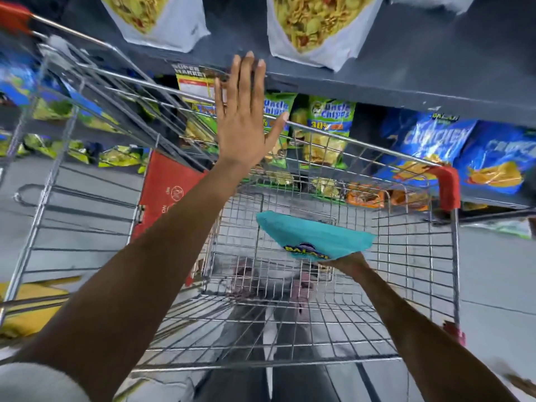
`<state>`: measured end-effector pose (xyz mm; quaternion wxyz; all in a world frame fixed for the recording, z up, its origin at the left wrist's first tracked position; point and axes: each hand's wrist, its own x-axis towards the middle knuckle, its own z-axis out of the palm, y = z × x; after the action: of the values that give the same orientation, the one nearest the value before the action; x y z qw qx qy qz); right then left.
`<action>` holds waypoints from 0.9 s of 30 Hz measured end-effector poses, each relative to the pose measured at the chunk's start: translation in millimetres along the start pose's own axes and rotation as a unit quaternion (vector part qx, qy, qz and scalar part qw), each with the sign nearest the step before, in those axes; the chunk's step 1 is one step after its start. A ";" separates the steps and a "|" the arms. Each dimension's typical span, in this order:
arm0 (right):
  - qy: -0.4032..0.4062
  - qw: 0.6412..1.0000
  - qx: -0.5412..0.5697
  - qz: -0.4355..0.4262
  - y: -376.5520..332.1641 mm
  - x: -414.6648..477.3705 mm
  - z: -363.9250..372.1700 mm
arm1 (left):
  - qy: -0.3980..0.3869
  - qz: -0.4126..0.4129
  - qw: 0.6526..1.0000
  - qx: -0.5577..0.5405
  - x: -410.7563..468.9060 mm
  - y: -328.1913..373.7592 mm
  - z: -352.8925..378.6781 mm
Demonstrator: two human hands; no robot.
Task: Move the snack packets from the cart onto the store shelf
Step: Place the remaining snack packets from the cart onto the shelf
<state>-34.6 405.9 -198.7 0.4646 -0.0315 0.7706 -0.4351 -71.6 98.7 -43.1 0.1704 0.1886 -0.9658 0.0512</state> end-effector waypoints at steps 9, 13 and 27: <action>0.031 0.987 -0.132 -0.083 -29.0 -18.0 -4.1 | -0.034 0.008 0.999 -0.002 -1.9 -0.1 -8.2; 0.038 0.987 -0.115 -0.108 -45.2 -33.1 -17.7 | -0.075 0.015 0.997 -0.008 -2.3 -3.0 -16.5; 0.155 0.954 -0.030 -0.256 -231.5 -143.0 -116.3 | -0.206 0.036 0.977 -0.042 6.3 -8.6 -53.5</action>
<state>-122.5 401.9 83.9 0.2115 -0.1746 0.8119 -0.5154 -57.2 97.2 9.5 -0.0258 0.1532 -0.9876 -0.0236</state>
